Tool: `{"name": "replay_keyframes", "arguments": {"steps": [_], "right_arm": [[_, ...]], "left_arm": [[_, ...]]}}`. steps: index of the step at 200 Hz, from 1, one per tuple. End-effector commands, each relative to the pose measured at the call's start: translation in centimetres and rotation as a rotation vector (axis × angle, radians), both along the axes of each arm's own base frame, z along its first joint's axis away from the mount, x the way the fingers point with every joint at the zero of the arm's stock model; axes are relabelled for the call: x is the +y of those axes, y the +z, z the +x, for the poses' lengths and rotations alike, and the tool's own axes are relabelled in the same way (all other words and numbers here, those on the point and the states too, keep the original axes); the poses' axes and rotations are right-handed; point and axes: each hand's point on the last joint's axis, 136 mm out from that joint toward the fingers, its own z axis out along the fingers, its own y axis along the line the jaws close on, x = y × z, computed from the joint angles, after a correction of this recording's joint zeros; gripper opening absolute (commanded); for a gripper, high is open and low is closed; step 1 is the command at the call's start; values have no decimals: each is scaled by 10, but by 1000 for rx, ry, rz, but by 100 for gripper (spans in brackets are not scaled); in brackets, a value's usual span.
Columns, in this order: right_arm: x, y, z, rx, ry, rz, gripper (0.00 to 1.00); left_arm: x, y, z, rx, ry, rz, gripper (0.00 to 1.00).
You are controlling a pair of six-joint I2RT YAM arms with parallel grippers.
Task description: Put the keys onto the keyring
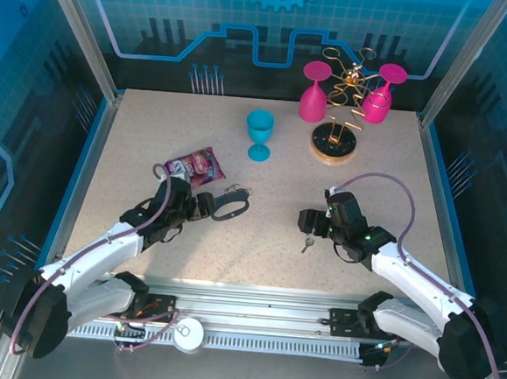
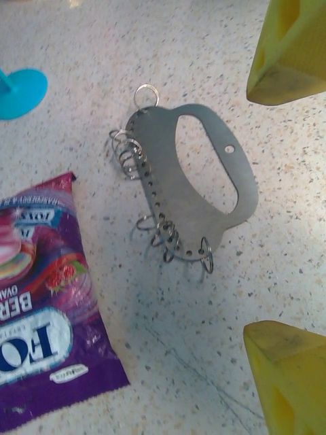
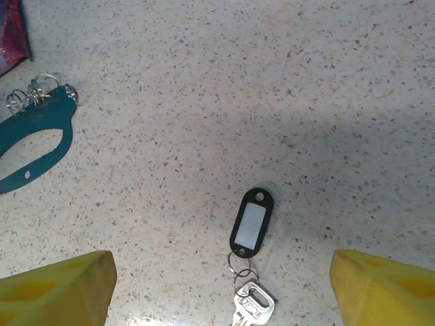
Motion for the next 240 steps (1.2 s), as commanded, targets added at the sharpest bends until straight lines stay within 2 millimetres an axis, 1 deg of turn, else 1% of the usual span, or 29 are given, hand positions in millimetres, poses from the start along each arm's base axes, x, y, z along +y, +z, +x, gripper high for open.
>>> {"name": "replay_keyframes", "arguments": {"steps": [1, 23, 36, 60, 79, 89, 121, 153, 180, 210, 240], "right_arm": [[-5, 8, 0, -13, -37, -8, 83], [-9, 8, 0, -24, -44, -20, 83], [-10, 10, 0, -30, -48, -22, 82], [-11, 12, 0, -36, -50, -24, 82], [-12, 11, -1, -34, -52, -26, 83], [-13, 10, -2, -31, -57, -26, 82], [-15, 6, -6, -25, -61, -22, 83], [-19, 3, -11, -22, -67, -26, 83], [-21, -1, -16, -8, -69, -22, 83], [-20, 2, -17, -11, -77, -2, 83], [-18, 6, -15, -20, -74, 12, 83]], "left_arm": [[12, 1, 1, 28, 99, 20, 83], [27, -7, -1, 60, 218, 28, 82], [30, -9, 0, 81, 265, 20, 81], [28, -12, 5, 116, 317, 0, 79], [32, -17, 8, 165, 390, 12, 74], [34, -22, 7, 207, 435, 14, 70], [27, -34, 10, 304, 515, -28, 63], [14, -41, 23, 328, 585, -149, 57], [13, -49, 27, 369, 677, -220, 49], [15, -58, 25, 397, 762, -277, 47], [6, -65, 29, 417, 768, -338, 46]]}}
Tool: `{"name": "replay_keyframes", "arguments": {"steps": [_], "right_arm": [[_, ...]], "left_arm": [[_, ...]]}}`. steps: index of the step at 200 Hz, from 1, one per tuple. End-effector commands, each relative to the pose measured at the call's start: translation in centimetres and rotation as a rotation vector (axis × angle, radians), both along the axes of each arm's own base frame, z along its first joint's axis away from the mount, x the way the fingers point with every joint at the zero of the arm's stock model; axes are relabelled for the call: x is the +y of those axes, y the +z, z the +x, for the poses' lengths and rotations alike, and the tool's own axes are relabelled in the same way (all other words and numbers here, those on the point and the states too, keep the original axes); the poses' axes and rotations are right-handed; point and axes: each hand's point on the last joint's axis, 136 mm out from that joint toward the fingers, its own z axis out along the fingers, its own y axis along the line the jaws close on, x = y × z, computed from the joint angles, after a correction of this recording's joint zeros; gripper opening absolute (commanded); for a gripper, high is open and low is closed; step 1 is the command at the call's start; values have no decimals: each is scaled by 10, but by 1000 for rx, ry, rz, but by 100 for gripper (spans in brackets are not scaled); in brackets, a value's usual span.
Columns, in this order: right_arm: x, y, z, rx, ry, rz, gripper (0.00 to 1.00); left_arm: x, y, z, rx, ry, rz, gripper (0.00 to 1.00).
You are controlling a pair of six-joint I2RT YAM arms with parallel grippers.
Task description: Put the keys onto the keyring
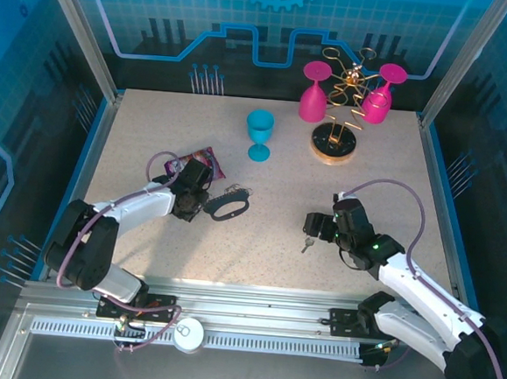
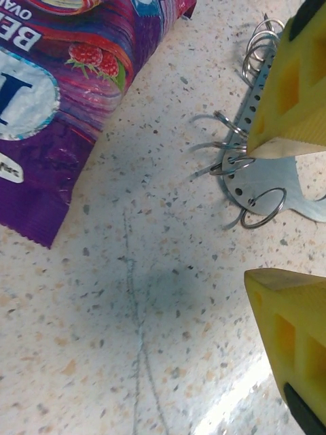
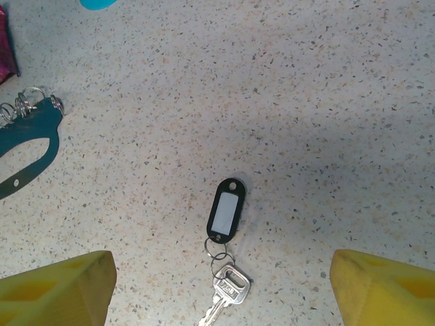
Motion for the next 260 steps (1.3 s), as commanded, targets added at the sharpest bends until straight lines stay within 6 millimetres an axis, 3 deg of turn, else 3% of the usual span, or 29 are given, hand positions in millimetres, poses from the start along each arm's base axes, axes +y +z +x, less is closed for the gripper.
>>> {"name": "replay_keyframes", "arguments": {"steps": [1, 67, 152, 260], "right_arm": [[0, -1, -3, 8, -10, 11, 83], [-1, -2, -5, 15, -11, 10, 83], [-1, -2, -6, 18, -13, 14, 83], [-3, 0, -8, 10, -16, 17, 83]], "left_arm": [[-9, -6, 4, 11, 58, -88, 46], [-15, -16, 2, 41, 105, -141, 41], [-6, -25, -9, 63, 181, -138, 32], [-9, -32, -4, 81, 192, -190, 29]]}}
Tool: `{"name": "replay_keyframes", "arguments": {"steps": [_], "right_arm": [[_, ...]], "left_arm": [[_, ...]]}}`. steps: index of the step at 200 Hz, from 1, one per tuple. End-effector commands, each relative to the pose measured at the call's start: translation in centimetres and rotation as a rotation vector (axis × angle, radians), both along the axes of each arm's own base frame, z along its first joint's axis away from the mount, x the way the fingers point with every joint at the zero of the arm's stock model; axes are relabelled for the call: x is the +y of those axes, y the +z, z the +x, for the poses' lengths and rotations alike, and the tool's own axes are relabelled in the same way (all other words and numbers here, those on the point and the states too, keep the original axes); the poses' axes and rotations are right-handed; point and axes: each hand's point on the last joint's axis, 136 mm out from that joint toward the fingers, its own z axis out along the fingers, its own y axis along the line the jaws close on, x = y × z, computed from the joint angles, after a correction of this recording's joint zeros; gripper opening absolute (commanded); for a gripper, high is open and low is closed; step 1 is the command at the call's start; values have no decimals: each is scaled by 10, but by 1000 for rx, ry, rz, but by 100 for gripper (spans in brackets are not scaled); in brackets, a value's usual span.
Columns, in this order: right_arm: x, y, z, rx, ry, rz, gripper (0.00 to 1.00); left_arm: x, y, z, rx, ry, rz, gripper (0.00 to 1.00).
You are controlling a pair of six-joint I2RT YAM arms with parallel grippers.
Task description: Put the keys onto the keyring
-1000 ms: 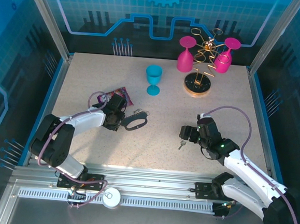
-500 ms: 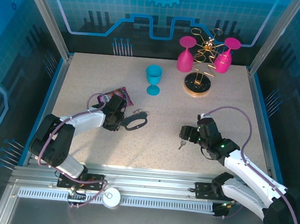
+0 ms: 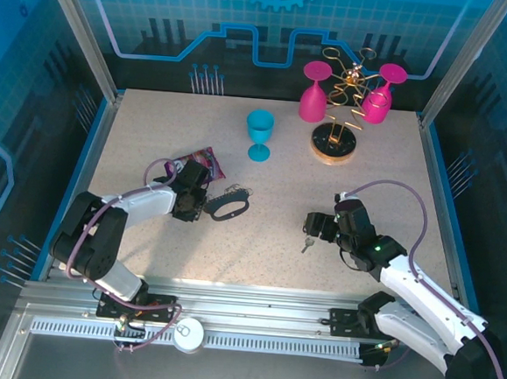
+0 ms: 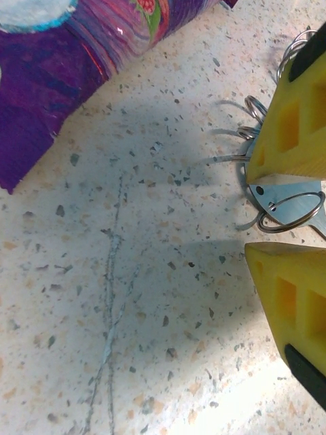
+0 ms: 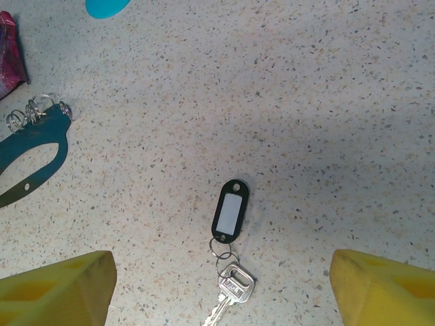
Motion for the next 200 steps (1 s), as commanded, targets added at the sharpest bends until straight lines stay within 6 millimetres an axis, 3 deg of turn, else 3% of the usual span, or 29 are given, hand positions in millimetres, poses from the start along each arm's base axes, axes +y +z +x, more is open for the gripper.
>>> {"name": "replay_keyframes", "arguments": {"steps": [1, 65, 136, 164, 200], "right_arm": [[-2, -5, -6, 20, -8, -2, 83], [-2, -4, -6, 20, -9, -3, 83], [-3, -4, -7, 22, -10, -1, 83], [-1, 2, -5, 11, -8, 4, 82], [-1, 9, -5, -6, -2, 4, 82]], "left_arm": [[-3, -9, -6, 40, 18, -38, 29], [-7, -14, -5, 43, 22, -59, 28], [-5, -13, -2, 39, 5, -34, 15], [-5, -4, 3, 10, -25, -22, 7], [-4, 23, 9, -53, -126, 44, 0]]}}
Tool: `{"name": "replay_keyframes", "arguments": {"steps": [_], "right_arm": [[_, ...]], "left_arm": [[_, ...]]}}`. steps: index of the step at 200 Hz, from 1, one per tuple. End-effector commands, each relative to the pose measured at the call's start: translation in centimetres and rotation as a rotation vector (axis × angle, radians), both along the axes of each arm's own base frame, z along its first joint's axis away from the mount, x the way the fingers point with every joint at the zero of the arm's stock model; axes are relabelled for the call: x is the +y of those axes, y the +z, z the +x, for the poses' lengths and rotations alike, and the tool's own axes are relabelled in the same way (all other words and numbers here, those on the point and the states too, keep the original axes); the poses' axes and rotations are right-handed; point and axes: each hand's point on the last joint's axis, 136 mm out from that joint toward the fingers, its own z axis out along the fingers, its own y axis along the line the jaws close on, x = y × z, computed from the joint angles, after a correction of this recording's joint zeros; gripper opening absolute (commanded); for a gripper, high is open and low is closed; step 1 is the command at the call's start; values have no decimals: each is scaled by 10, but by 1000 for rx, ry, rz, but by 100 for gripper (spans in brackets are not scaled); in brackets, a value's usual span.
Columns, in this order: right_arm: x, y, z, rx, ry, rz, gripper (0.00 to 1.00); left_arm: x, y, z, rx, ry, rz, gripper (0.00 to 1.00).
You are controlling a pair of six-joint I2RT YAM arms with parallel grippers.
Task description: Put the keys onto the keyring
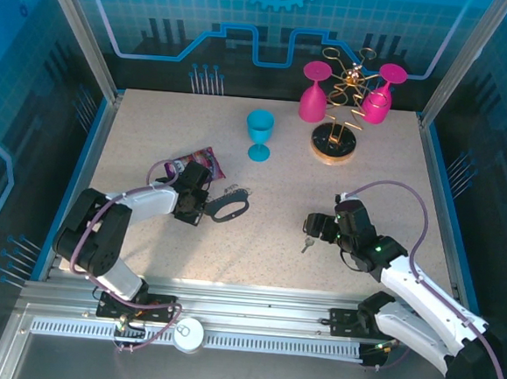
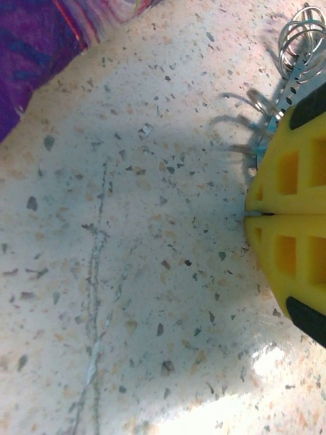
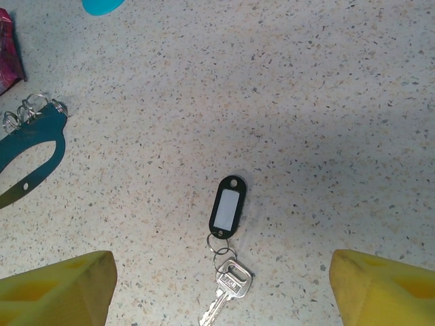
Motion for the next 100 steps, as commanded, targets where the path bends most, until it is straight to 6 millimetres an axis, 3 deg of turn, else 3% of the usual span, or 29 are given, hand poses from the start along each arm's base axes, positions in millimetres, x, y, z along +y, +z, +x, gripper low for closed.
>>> {"name": "replay_keyframes", "arguments": {"steps": [1, 39, 72, 100], "right_arm": [[0, 9, -2, -15, 0, 7, 82], [17, 24, -2, -87, 128, 38, 80], [64, 58, -5, -236, 400, 100, 75], [93, 83, -7, -389, 517, 70, 73]], "left_arm": [[1, 31, 10, -72, -82, 52, 0], [-4, 70, -2, -163, -201, 111, 0], [-18, 104, -15, -247, -281, 82, 0], [-32, 118, -34, -245, -358, 46, 0]]}}
